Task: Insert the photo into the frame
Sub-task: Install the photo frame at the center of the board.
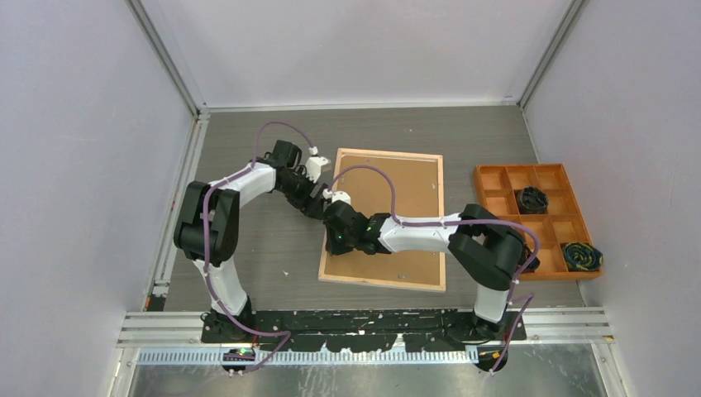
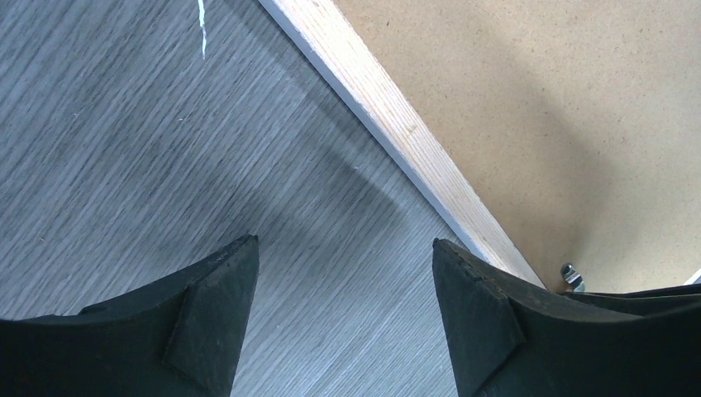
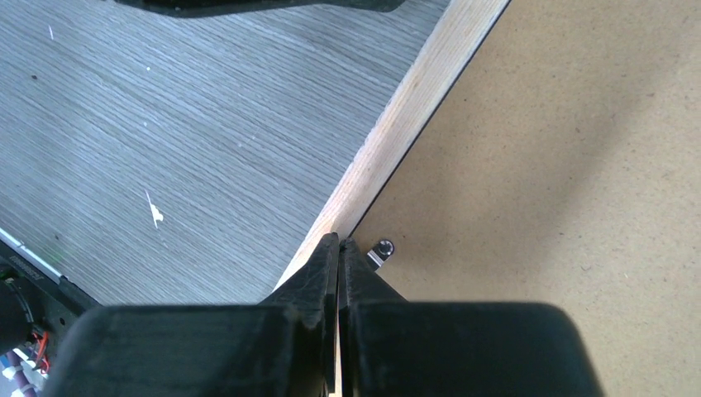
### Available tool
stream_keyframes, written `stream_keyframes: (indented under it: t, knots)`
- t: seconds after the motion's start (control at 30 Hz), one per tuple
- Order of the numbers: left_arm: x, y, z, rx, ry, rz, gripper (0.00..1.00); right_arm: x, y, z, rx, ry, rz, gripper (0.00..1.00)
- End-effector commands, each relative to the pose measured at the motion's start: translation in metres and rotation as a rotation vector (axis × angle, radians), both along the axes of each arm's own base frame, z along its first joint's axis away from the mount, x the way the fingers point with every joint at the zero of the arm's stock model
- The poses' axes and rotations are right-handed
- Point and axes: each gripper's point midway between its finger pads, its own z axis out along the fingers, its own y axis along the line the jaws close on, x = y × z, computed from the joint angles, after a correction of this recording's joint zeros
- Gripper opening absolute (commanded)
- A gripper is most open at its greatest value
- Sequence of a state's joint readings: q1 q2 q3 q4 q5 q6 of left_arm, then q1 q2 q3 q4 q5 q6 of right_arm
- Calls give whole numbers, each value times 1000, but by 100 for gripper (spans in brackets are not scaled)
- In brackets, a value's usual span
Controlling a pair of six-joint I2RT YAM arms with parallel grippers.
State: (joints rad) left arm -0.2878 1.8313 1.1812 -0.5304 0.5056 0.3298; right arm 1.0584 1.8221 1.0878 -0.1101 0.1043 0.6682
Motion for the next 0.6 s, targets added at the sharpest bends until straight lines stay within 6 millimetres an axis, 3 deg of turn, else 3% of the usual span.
stream_keyframes:
  t: [0.0,0.23,0.43,0.57]
  knots:
    - [8,-4,11,-9,-43,-20,78,1,-5,23,1,-40,1,2]
    - [9,-5,13,-10,-46,-21,77,2,-5,45,19,-68,6,2]
    - [7,-10,28,-43,-46,-33,82,-6,-5,59,99,-35,-11,19]
    - [3,-9,34,-41,-49,-55,86,-15,-8,52,131,6,-27,22]
